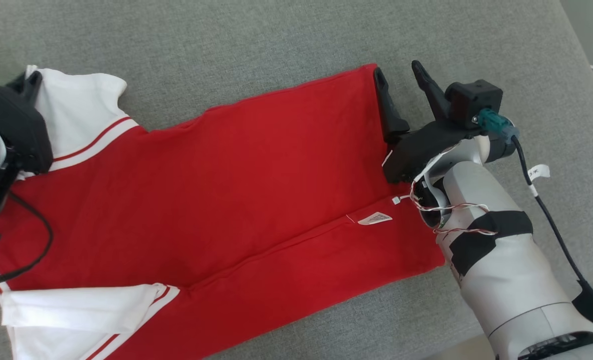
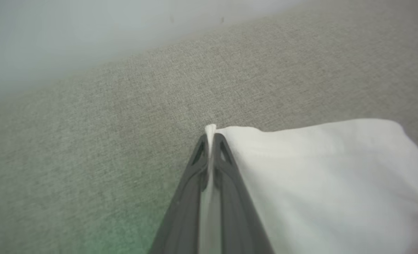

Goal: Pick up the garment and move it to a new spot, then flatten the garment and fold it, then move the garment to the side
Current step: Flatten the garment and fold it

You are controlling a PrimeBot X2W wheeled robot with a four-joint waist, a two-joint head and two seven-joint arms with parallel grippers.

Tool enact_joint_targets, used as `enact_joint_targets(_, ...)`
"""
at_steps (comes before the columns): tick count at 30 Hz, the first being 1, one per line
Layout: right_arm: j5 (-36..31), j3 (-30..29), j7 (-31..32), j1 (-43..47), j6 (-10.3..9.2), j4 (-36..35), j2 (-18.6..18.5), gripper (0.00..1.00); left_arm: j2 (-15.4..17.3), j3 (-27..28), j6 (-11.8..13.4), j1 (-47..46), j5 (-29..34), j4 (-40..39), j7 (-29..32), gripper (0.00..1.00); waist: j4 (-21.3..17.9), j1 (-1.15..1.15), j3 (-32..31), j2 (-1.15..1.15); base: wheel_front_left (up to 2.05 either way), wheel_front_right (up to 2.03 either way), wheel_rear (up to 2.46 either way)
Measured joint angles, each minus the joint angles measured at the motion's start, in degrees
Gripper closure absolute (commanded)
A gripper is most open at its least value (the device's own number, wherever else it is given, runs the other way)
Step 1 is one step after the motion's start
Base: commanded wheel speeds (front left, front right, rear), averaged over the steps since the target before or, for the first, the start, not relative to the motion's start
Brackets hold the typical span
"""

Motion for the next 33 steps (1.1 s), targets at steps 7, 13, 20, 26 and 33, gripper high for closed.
enact_joint_targets(7, 1.21, 1.31, 6.0, -3.75, 0.0, 5.17, -1.07, 0.0, -1.03, -3.04, -0.01, -0.35, -2.86, -0.23, -4.07, 1.0, 1.85, 0.0, -1.39, 0.0, 0.0, 0.0, 0.0)
enact_joint_targets(13, 1.63, 1.08, 10.57, -6.93, 0.0, 9.69, -2.54, 0.0, -1.53, -5.91, -0.02, -2.36, -4.47, -1.92, -7.05, 1.0, 4.04, 0.0, -1.58, 0.0, 0.0, 0.0, 0.0)
enact_joint_targets(20, 2.14, 0.98, 13.63, -9.46, 0.0, 13.52, -2.45, 1.0, -1.75, -9.49, -0.02, -4.78, -6.02, -2.88, -9.54, 1.0, 6.11, 0.0, -0.44, -0.01, 0.0, 0.0, 0.0)
enact_joint_targets(26, 1.38, 0.7, 8.23, -10.3, 0.0, 13.63, -3.22, 1.0, -1.74, -11.1, -0.02, -5.58, -7.05, -2.45, -13.19, 1.0, 6.92, 0.0, -1.04, 0.0, 0.0, 0.0, 0.0)
enact_joint_targets(33, 0.93, 0.87, 2.41, -7.25, 0.0, 14.14, -3.83, 1.0, -2.78, -11.82, -0.01, -3.07, -9.43, -4.02, -20.69, 1.0, 7.86, 0.0, -4.49, -0.01, 0.0, 0.0, 0.0)
